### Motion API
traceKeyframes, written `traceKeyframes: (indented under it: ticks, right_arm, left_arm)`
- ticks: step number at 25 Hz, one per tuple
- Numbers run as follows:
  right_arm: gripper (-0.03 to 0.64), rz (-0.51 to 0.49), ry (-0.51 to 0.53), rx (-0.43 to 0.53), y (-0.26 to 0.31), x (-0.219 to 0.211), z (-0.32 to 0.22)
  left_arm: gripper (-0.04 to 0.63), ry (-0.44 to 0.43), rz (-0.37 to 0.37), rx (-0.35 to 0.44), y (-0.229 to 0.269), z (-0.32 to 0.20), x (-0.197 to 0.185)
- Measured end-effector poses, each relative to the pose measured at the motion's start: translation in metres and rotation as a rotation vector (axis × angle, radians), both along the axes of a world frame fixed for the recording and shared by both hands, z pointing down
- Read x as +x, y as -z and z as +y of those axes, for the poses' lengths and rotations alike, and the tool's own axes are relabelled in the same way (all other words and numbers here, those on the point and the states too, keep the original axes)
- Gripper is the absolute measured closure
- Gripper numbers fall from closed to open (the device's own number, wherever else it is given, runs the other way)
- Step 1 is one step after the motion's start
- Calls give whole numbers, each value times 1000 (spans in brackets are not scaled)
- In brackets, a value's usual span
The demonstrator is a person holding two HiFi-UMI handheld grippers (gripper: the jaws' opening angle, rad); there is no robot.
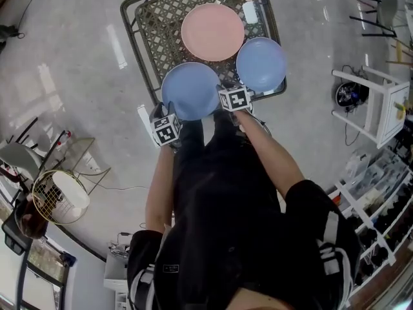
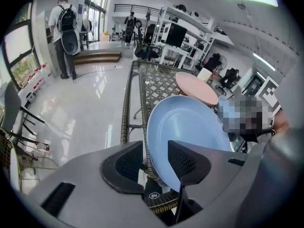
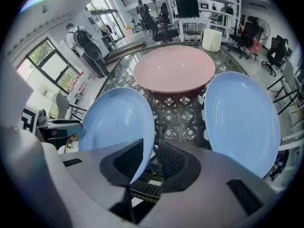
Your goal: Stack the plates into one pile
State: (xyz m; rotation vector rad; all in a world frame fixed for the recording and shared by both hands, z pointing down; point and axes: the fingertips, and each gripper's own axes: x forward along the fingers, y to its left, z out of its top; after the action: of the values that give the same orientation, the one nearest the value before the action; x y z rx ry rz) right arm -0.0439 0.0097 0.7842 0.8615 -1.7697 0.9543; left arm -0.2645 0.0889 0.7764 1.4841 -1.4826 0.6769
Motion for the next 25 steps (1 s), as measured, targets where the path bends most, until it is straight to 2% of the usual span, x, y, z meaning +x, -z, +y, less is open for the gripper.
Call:
traceKeyframes:
  ticks: [3, 5, 7, 12, 19, 25]
  right_arm:
    - [534, 10, -16, -15, -5, 0, 3]
    - [543, 15, -21, -17, -8, 0, 4]
    - [580, 22, -21, -15, -9, 0, 3]
    - [589, 7, -48, -28, -2, -3, 7]
    - [592, -56, -38, -15, 29, -32, -1]
    - [591, -65, -50, 51, 59, -37, -31]
  left_arm:
    - [427, -3, 24, -24, -10, 3, -2]
    - [471, -10, 32, -45, -18, 5, -3]
    - [529, -13, 38, -55, -20, 5, -3]
    - [537, -10, 60, -50, -12, 9, -7]
    - [543, 37, 34, 24, 26, 7, -34]
    - [546, 27, 36, 100, 63, -34, -43]
